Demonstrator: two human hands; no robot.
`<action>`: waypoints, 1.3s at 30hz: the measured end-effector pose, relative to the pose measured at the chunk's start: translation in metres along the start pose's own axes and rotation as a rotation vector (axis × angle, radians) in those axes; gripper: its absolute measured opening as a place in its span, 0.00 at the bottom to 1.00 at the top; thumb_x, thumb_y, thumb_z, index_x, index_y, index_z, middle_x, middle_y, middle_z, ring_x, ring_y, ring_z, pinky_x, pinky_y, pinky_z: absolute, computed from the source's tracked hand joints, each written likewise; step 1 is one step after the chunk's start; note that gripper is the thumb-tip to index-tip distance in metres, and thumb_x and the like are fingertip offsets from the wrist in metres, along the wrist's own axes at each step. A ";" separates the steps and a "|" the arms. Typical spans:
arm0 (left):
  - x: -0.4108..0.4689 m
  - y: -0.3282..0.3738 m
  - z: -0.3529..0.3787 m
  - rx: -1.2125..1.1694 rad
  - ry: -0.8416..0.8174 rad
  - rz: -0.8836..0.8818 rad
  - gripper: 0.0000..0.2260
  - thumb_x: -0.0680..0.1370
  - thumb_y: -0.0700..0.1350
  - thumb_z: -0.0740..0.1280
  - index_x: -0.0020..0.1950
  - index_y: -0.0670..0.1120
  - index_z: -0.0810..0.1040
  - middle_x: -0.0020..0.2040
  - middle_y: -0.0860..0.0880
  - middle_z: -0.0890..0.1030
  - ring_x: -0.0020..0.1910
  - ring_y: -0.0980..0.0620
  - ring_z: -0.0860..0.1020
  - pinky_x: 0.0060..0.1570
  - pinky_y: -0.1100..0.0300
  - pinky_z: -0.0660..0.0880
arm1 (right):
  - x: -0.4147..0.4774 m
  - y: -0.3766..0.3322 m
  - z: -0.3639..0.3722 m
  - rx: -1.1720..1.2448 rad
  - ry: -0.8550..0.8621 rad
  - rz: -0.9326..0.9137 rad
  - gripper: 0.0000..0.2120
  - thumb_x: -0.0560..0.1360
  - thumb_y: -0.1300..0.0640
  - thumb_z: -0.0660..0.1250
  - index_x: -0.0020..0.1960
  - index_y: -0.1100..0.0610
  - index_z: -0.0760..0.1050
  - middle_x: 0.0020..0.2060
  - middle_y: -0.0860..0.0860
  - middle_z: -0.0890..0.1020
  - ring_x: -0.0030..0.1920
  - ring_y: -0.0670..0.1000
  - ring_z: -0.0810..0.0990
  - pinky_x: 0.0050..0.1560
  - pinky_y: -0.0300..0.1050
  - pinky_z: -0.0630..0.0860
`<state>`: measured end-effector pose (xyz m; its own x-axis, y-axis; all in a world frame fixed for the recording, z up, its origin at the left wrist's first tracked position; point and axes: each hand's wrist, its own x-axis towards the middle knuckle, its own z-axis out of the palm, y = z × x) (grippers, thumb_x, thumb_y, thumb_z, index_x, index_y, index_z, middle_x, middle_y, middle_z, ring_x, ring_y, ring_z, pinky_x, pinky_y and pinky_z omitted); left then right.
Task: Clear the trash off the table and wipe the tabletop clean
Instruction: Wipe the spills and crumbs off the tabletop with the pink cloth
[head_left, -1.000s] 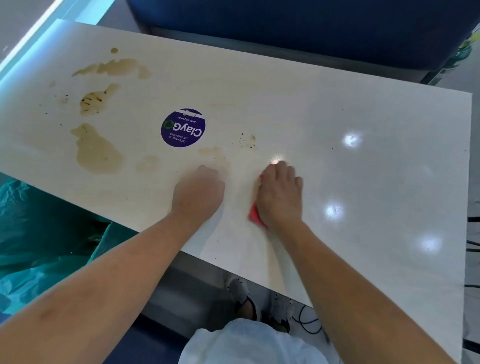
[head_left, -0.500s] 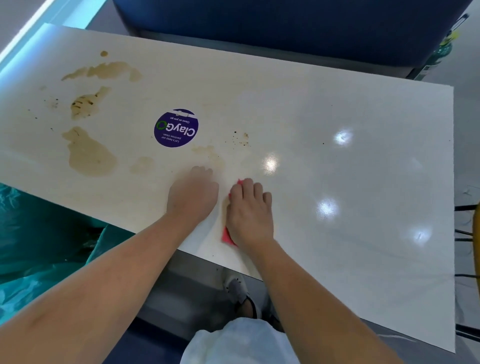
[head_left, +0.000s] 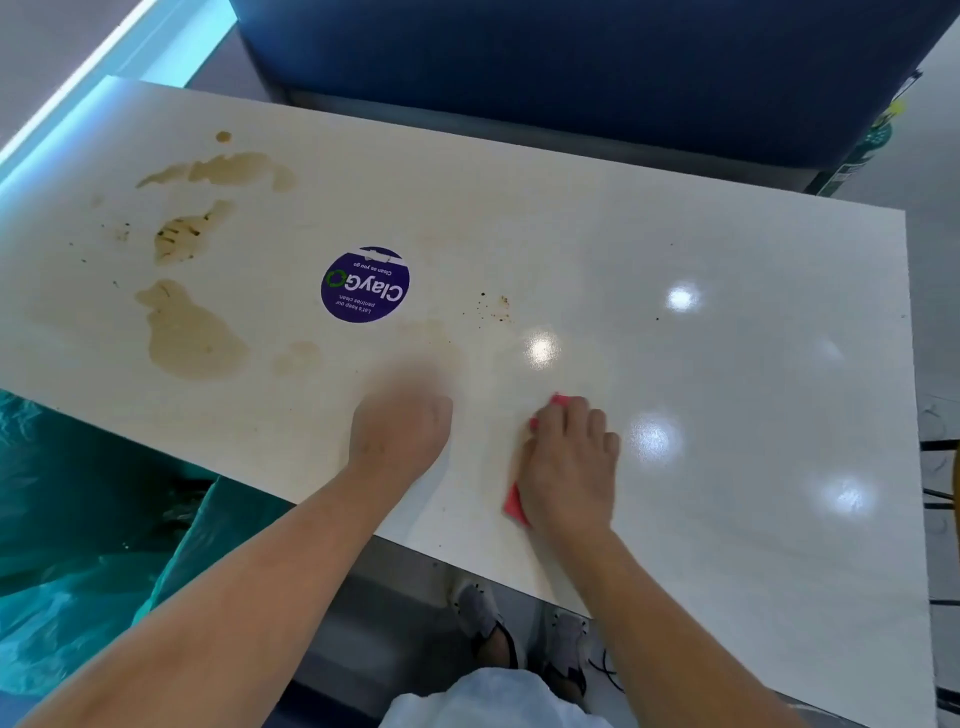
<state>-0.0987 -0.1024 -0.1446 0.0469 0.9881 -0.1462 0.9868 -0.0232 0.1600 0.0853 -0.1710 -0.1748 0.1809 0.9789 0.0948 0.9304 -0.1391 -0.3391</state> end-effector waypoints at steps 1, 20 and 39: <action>0.001 0.000 0.000 0.004 0.005 0.006 0.21 0.83 0.48 0.55 0.75 0.49 0.73 0.76 0.51 0.71 0.64 0.50 0.79 0.55 0.55 0.75 | 0.006 -0.015 0.005 0.016 -0.021 -0.025 0.06 0.75 0.62 0.63 0.52 0.58 0.73 0.51 0.56 0.74 0.47 0.60 0.71 0.46 0.55 0.67; -0.028 0.087 0.045 0.070 0.029 0.324 0.26 0.87 0.53 0.49 0.83 0.45 0.56 0.84 0.46 0.52 0.83 0.47 0.46 0.80 0.46 0.49 | 0.099 0.050 -0.013 0.143 0.067 0.035 0.20 0.81 0.57 0.58 0.72 0.55 0.69 0.74 0.57 0.66 0.75 0.61 0.62 0.73 0.60 0.61; 0.033 0.132 0.050 -0.114 -0.008 0.803 0.24 0.87 0.48 0.49 0.81 0.41 0.61 0.83 0.47 0.57 0.83 0.52 0.49 0.80 0.52 0.50 | 0.180 0.159 -0.040 -0.009 0.106 0.155 0.20 0.84 0.54 0.51 0.72 0.57 0.68 0.76 0.57 0.65 0.77 0.58 0.60 0.79 0.58 0.53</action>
<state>0.0410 -0.0809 -0.1770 0.7359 0.6753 0.0491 0.6296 -0.7092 0.3173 0.2781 -0.0229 -0.1744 0.3548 0.9244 0.1403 0.8915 -0.2892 -0.3488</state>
